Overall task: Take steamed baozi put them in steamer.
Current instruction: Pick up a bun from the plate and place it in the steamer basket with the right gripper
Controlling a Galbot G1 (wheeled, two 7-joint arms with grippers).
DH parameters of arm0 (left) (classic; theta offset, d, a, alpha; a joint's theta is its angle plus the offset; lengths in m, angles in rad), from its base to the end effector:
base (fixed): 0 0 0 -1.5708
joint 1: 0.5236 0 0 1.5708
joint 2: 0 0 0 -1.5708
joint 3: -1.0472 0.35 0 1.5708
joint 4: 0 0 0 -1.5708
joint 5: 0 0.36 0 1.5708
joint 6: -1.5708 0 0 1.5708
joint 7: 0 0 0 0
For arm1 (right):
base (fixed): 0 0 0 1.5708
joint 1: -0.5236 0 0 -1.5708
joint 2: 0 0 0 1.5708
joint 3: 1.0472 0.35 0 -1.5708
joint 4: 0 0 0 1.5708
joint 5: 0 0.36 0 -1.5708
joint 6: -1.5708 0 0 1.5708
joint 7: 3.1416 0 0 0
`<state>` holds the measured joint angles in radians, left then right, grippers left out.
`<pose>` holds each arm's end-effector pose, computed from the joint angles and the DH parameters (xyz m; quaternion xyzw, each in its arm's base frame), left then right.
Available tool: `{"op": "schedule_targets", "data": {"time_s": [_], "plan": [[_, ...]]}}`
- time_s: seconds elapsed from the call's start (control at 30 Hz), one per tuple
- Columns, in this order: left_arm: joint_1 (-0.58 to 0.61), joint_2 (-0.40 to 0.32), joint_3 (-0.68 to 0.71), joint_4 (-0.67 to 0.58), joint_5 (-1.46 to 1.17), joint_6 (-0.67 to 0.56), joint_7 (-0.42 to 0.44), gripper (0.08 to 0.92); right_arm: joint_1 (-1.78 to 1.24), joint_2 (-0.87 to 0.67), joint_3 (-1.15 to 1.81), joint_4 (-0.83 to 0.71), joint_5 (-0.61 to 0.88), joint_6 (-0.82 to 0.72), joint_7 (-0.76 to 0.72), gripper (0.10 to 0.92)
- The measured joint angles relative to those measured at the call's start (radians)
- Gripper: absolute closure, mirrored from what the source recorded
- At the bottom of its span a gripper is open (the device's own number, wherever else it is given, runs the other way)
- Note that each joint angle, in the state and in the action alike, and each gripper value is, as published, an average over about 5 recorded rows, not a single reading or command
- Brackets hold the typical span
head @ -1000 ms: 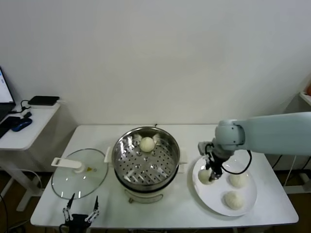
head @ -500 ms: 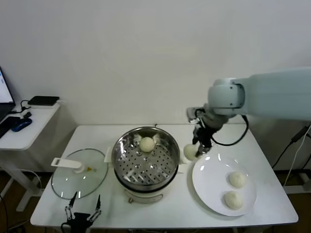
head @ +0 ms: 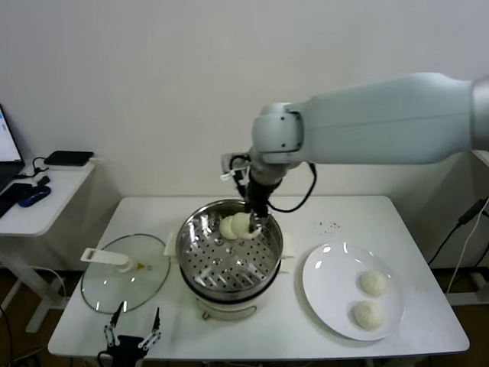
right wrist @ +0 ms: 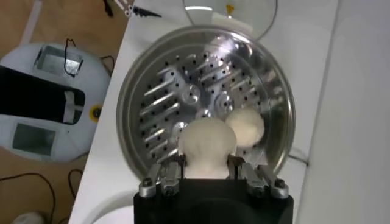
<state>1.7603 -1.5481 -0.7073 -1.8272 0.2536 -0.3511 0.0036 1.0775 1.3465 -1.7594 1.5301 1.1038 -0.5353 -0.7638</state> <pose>0.0907 0.0695 -0.4185 0.0138 -0.9815 -0.1804 0.0620 0.4775 0.1843 0.0189 0.5530 -0.5041 0.5592 0.3569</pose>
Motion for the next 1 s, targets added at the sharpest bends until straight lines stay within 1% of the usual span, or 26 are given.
{"op": "schedule_targets", "data": {"time_s": [0.43, 0.8, 0.87, 0.93, 1.0], "plan": [[-0.003, -0.005, -0.007, 0.006, 0.000, 0.003, 0.000, 0.177, -0.179, 0.131, 0.051, -0.154, -0.036, -0.007, 0.029, 0.532], [-0.006, -0.004, -0.012, 0.014, -0.003, 0.000, -0.001, 0.177, -0.285, 0.198, 0.075, -0.259, -0.075, -0.009, 0.045, 0.528], [-0.006, -0.003, -0.012, 0.014, -0.004, -0.001, -0.001, 0.177, -0.298, 0.205, 0.078, -0.273, -0.078, -0.009, 0.047, 0.513], [-0.006, -0.002, -0.012, 0.015, -0.004, -0.001, -0.001, 0.177, -0.306, 0.210, 0.081, -0.282, -0.081, -0.008, 0.049, 0.477], [-0.007, -0.001, -0.012, 0.015, -0.005, -0.001, -0.002, 0.177, -0.311, 0.212, 0.084, -0.288, -0.082, -0.007, 0.050, 0.422]]}}
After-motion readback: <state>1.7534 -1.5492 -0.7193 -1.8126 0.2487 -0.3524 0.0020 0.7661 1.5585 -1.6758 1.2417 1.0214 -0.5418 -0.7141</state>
